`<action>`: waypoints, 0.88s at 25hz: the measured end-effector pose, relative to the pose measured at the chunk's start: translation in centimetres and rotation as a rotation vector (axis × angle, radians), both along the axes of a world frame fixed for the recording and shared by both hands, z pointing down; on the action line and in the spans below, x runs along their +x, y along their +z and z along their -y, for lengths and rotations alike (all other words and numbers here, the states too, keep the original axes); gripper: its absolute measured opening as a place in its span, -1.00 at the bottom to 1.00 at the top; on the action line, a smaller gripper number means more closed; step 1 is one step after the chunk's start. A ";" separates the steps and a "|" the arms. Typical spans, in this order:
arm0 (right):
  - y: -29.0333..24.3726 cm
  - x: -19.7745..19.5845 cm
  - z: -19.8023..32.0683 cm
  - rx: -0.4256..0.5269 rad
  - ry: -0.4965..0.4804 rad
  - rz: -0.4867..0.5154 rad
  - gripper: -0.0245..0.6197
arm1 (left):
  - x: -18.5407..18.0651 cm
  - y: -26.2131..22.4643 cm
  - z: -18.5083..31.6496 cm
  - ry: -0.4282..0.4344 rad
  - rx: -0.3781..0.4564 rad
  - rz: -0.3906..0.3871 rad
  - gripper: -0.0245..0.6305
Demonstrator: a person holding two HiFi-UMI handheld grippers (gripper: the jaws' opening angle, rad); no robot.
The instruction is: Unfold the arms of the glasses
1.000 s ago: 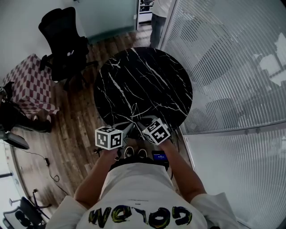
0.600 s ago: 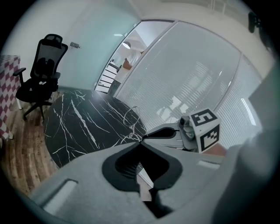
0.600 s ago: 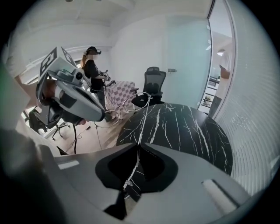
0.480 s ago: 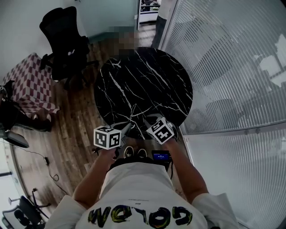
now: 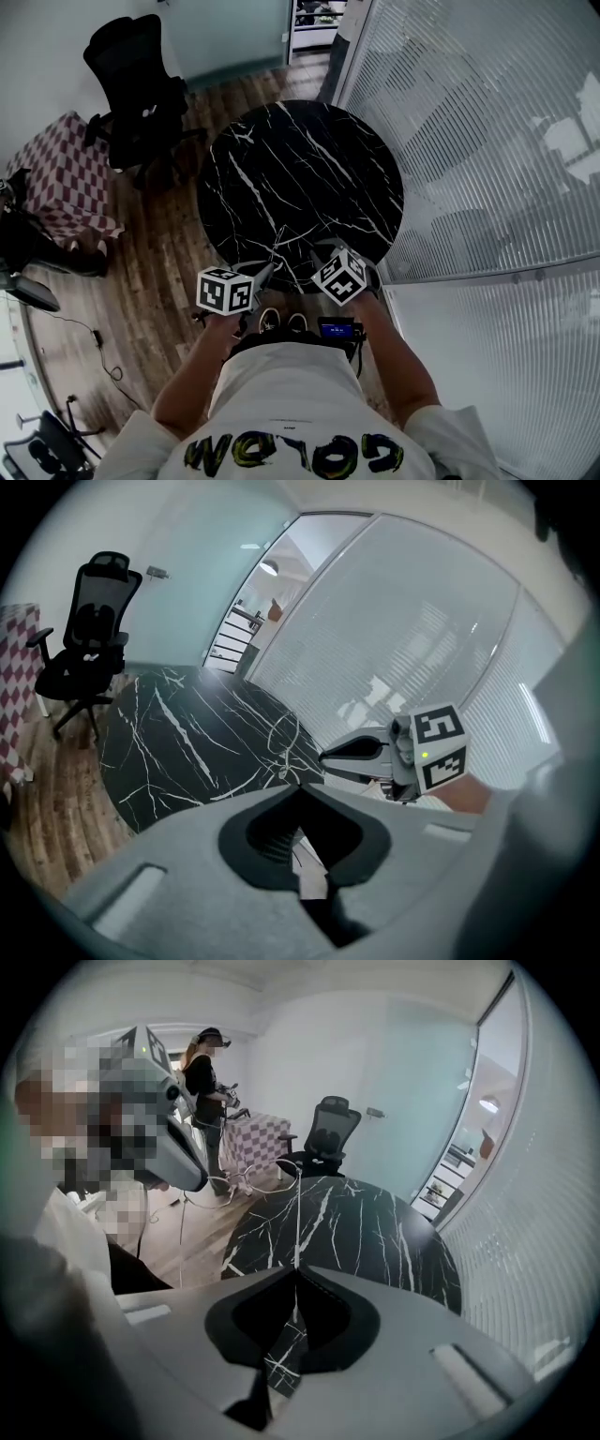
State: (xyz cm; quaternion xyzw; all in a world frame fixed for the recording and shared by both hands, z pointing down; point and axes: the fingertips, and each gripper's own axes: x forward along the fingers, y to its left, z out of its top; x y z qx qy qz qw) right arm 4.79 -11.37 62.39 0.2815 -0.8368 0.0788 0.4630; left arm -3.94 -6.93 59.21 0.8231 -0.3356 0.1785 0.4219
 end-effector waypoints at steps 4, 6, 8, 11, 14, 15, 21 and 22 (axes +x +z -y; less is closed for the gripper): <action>0.0 0.6 0.4 0.042 -0.029 -0.057 -0.90 | 0.1 0.4 -0.2 0.011 -0.012 0.009 -0.92; -0.1 0.9 0.6 0.059 -0.042 -0.080 -0.90 | 0.1 0.6 -0.3 0.018 -0.018 0.013 -0.92; -0.1 0.9 0.7 0.067 -0.052 -0.093 -0.90 | 0.1 0.8 -0.4 0.025 -0.023 0.018 -0.92; 0.1 1.0 0.7 0.053 -0.057 -0.093 -0.90 | 0.3 1.2 -0.4 0.035 -0.023 0.034 -0.92; 0.7 1.1 0.8 0.036 -0.059 -0.093 -0.90 | 0.6 2.0 0.0 0.047 -0.017 0.064 -0.92; 1.0 1.2 0.9 0.031 -0.059 -0.097 -0.90 | 0.6 2.4 0.1 0.051 -0.018 0.072 -0.91; 4.4 1.8 1.6 -0.003 -0.074 -0.137 -0.90 | 1.0 5.9 0.9 0.087 -0.057 0.118 -0.91; 5.4 2.0 1.5 -0.015 -0.076 -0.142 -0.90 | 1.1 6.8 0.8 0.092 -0.070 0.125 -0.91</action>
